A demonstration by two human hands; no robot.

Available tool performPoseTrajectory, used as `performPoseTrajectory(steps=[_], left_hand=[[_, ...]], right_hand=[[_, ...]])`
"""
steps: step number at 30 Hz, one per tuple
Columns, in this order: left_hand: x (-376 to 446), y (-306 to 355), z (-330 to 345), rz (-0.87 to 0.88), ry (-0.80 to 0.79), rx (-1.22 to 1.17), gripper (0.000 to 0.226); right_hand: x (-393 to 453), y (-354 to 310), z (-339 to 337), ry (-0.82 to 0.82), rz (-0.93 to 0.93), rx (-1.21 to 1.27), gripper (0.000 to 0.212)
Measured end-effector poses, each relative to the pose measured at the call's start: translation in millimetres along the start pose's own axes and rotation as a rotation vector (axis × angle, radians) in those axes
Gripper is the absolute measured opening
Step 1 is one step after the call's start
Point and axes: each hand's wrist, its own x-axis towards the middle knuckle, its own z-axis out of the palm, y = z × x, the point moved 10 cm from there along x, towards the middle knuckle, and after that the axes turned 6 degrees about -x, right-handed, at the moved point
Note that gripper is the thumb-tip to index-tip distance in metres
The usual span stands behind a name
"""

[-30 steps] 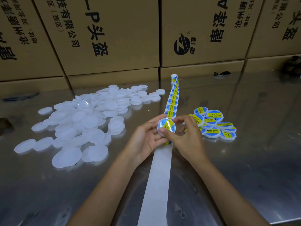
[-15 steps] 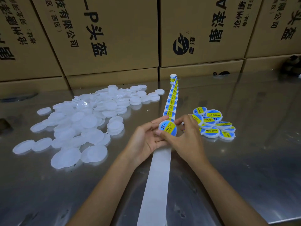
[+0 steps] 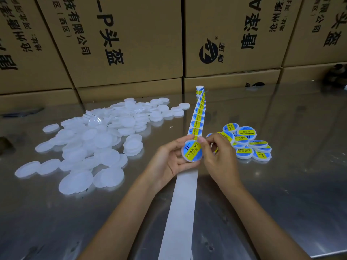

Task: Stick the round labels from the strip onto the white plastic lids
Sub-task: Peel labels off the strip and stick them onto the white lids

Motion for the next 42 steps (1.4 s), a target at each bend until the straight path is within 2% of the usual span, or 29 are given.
performPoseTrajectory(steps=[1,5,10,16,20,27,31,34,36,40,42], left_hand=[[0,3,-2,0.017,0.007,-0.028,0.036],[-1,9,-5,0.045,0.018,-0.053,0.035],[-1,7,-7,0.026,0.027,-0.014,0.037],[-3,6,-12,0.017,0.075,0.021,0.032],[-3,8,-14,0.014,0.089,0.054,0.029],[-1,9,-14,0.071,0.08,0.219,0.03],[-2,17,-20,0.16,0.136,0.27,0.021],[-3,19,-24,0.184,0.165,0.248,0.015],[-3,16,-22,0.168,0.155,0.229,0.02],[0,8,-22,0.105,0.154,0.202,0.053],[0,10,-26,0.113,0.177,0.22,0.055]], right_hand=[[-1,-1,5,-0.044,-0.004,-0.017,0.031],[-8,-3,23,-0.189,0.004,-0.015,0.047],[-4,-3,17,-0.152,0.041,0.147,0.024],[-4,-2,17,-0.173,0.04,0.133,0.02],[-8,-1,24,-0.229,0.079,0.068,0.034],[-6,7,23,-0.2,0.141,0.157,0.022],[-11,9,36,-0.326,0.215,0.274,0.013],[-15,11,47,-0.413,0.274,0.355,0.017],[-12,15,41,-0.342,0.289,0.338,0.016],[1,44,-1,0.033,0.387,0.296,0.015],[3,64,-19,0.172,0.481,0.334,0.015]])
